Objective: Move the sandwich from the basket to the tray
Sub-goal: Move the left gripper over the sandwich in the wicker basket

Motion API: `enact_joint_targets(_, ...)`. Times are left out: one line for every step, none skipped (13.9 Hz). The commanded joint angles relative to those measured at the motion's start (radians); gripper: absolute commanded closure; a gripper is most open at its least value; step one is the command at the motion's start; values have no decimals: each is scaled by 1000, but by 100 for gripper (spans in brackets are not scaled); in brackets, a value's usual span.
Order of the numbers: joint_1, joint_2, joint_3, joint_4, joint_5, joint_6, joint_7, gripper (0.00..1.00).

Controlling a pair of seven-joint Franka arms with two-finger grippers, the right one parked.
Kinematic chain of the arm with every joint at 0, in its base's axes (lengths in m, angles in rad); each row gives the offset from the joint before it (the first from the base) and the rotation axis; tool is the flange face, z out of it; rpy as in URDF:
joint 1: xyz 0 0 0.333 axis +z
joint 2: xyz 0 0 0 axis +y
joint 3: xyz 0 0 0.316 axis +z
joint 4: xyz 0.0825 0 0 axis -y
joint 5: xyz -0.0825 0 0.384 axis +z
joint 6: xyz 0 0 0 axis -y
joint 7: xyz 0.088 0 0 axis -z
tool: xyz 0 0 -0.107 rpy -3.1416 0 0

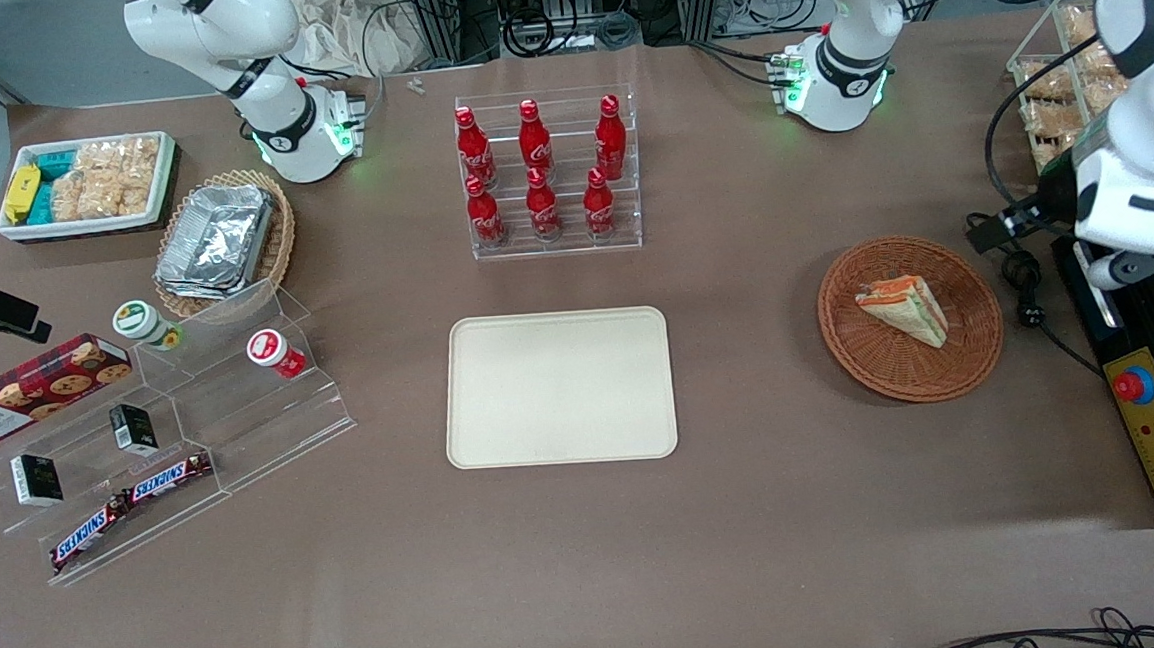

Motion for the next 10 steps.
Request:
enact_joint_targets(6,-15,2,-173,-19,174,-225,0)
enact_joint_targets(6,-9,2,-233,-13,251,-313,0)
enact_joint_targets(6,-4,2,-292,-12,333,-370,0)
enact_joint_targets(6,9,2,-343,-12,401,-408,0)
enact_joint_targets(8,29,4,-383,-12,467,-462,0)
enact_joint_targets(8,57,4,-409,-10,527,-517,0)
enact_joint_targets(8,89,4,-422,-7,556,-545,0)
enact_joint_targets(8,115,4,-429,11,564,-550,0)
enact_joint_targets(8,120,4,-440,39,564,-551,0)
enact_joint_targets(9,120,4,-455,42,564,-553,0)
